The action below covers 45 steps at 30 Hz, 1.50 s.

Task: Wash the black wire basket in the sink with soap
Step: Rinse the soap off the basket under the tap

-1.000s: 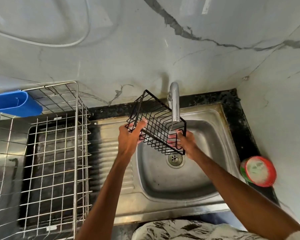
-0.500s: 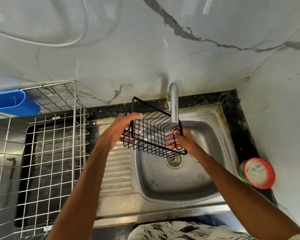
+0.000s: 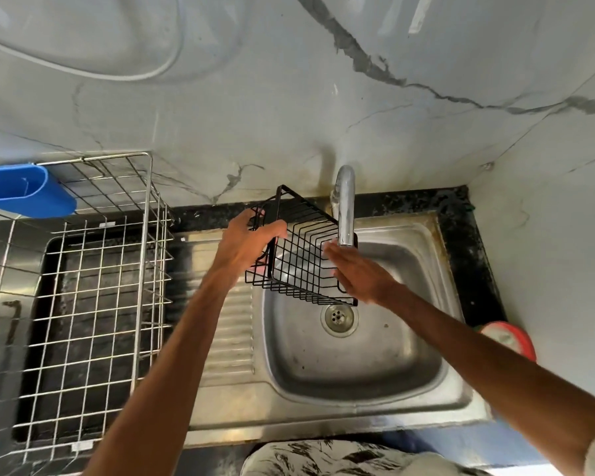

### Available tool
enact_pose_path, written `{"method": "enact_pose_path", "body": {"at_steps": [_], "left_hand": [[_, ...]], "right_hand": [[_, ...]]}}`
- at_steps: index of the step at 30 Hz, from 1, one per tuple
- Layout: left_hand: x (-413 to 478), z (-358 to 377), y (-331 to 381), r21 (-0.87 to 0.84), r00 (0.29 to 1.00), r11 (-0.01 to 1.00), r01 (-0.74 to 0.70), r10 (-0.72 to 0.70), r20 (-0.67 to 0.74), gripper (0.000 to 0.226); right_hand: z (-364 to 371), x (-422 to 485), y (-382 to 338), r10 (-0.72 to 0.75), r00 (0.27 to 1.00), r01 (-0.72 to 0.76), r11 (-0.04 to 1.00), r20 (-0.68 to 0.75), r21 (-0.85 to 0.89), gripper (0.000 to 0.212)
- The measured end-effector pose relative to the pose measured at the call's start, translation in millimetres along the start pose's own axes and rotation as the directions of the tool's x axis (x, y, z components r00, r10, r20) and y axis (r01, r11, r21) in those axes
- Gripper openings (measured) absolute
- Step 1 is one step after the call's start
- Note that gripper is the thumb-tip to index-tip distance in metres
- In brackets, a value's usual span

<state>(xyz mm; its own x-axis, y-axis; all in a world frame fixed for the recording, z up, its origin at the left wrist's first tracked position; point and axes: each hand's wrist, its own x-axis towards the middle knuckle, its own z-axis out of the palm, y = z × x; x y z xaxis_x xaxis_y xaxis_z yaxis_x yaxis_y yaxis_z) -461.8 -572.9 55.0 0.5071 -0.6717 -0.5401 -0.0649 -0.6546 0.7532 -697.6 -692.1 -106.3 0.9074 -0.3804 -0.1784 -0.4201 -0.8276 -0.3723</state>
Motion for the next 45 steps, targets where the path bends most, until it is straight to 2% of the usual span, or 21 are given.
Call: {"method": "enact_pose_path", "body": {"at_steps": [3, 7, 9, 16, 19, 23, 25, 28, 30, 32, 35, 37, 41, 43, 45], "left_hand": [[-0.7, 2.2, 4.2, 0.034, 1.000, 0.999, -0.022, 0.022, -0.013, 0.080], [0.4, -1.8, 6.9, 0.116, 0.995, 0.992, -0.040, 0.051, -0.086, 0.108], [-1.9, -3.3, 7.6, 0.115, 0.995, 0.992, -0.055, 0.064, -0.078, 0.116], [1.8, 1.8, -3.9, 0.156, 0.995, 0.985, -0.073, 0.083, -0.056, 0.115], [0.3, 0.9, 1.5, 0.150, 0.993, 0.985, -0.088, 0.098, -0.062, 0.106], [3.1, -3.0, 9.4, 0.167, 0.985, 0.977, -0.129, 0.145, -0.089, 0.102], [5.5, -3.2, 7.3, 0.150, 0.981, 0.978, -0.148, 0.164, -0.103, 0.096], [6.2, -2.6, 1.7, 0.130, 0.973, 0.980, -0.152, 0.171, -0.152, 0.094], [6.0, -3.0, -0.3, 0.127, 0.972, 0.981, -0.146, 0.167, -0.166, 0.094], [6.2, -1.7, -1.9, 0.123, 0.977, 0.983, -0.135, 0.153, -0.146, 0.096], [5.3, 1.3, -4.2, 0.129, 0.975, 0.977, -0.172, 0.187, -0.116, 0.087], [6.2, 3.1, -4.1, 0.130, 0.976, 0.975, -0.180, 0.194, -0.099, 0.086], [11.0, 2.2, -0.6, 0.140, 0.971, 0.968, -0.207, 0.222, -0.094, 0.092], [9.8, 0.2, 2.7, 0.155, 0.964, 0.959, -0.237, 0.252, -0.084, 0.089], [8.5, -0.6, 3.5, 0.179, 0.953, 0.945, -0.273, 0.291, -0.089, 0.092]], "right_hand": [[-0.8, 20.8, 14.8, -0.007, 0.990, 0.024, 0.992, 0.138, -0.124, 0.063], [-0.5, 21.9, 6.1, -0.039, 0.974, 0.089, 0.972, 0.223, -0.218, 0.068], [1.7, 12.8, -2.2, -0.048, 0.967, 0.100, 0.975, 0.249, -0.200, 0.072], [11.1, -18.3, -13.6, -0.165, 0.904, 0.153, 0.986, 0.395, 0.061, 0.076], [-1.3, -5.4, -9.8, -0.148, 0.938, 0.159, 0.987, 0.313, -0.009, 0.068], [-19.4, 19.1, 2.3, -0.007, 0.963, 0.039, 0.993, 0.271, -0.115, 0.068], [-15.4, 21.4, 3.7, -0.006, 0.973, 0.044, 0.986, 0.231, -0.160, 0.071], [4.0, 9.1, 0.3, -0.057, 0.972, 0.092, 0.984, 0.226, -0.150, 0.064], [15.6, -5.1, -8.6, -0.092, 0.964, 0.115, 0.990, 0.250, -0.080, 0.060], [20.2, -18.4, -18.3, -0.086, 0.957, 0.073, 0.996, 0.277, 0.059, 0.061], [16.0, -27.0, -22.9, -0.089, 0.952, 0.030, 0.979, 0.292, 0.200, 0.065], [6.5, -20.5, -17.3, -0.104, 0.966, 0.060, 0.981, 0.238, 0.185, 0.071], [-9.9, 8.7, 11.5, -0.047, 0.987, 0.047, 0.999, 0.151, -0.001, 0.062], [-11.3, 17.5, 17.3, -0.063, 0.987, 0.078, 0.992, 0.146, -0.103, 0.066], [-6.2, 19.1, 17.5, -0.078, 0.983, 0.101, 0.986, 0.166, -0.132, 0.064]]}}
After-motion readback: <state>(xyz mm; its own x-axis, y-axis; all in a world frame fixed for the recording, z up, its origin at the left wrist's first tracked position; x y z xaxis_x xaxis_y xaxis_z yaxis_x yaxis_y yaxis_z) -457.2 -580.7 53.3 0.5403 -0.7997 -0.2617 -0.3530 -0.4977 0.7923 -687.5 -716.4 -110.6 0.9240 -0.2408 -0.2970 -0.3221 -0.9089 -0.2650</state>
